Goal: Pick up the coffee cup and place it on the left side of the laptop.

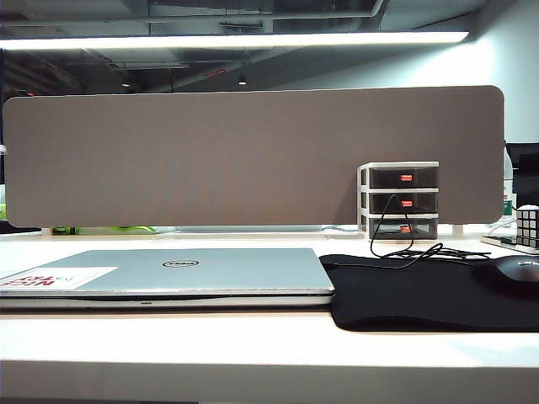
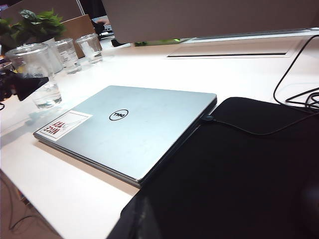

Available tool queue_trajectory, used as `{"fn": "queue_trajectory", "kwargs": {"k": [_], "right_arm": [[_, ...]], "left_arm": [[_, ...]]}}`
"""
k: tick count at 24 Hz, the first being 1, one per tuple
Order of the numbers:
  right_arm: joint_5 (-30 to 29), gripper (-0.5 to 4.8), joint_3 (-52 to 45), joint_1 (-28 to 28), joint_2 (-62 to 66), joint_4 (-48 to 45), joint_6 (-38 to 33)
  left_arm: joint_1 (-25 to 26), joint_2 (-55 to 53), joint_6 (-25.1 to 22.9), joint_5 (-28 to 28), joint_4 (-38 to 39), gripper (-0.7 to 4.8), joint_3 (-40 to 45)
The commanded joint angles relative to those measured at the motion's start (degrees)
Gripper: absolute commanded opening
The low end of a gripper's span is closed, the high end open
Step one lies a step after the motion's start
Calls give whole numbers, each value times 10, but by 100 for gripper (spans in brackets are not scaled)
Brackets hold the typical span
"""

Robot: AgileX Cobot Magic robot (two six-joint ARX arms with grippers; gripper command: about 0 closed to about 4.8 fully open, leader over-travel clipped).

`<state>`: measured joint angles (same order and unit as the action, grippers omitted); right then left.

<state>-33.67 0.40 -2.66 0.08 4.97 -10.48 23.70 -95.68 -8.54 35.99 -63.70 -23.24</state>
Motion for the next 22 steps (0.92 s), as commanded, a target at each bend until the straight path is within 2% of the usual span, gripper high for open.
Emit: {"fn": "queue_trajectory", "kwargs": {"k": [1,7,14,22], "right_arm": [[-12,-1,-4,0,-1,-9,2],[-12,-1,-4,0,-1,-9,2],[-12,-1,-4,0,-1,-9,2],[-12,-1,-3,0,-1,-9,2]], "left_arm": [[2,1,18,-4,-20,308,-2],[10,-23,62,-14,-40,308,-2],[11,-71,89,-13,-143,308,-2],[11,-77,80,-17,-146,313,-2]]}}
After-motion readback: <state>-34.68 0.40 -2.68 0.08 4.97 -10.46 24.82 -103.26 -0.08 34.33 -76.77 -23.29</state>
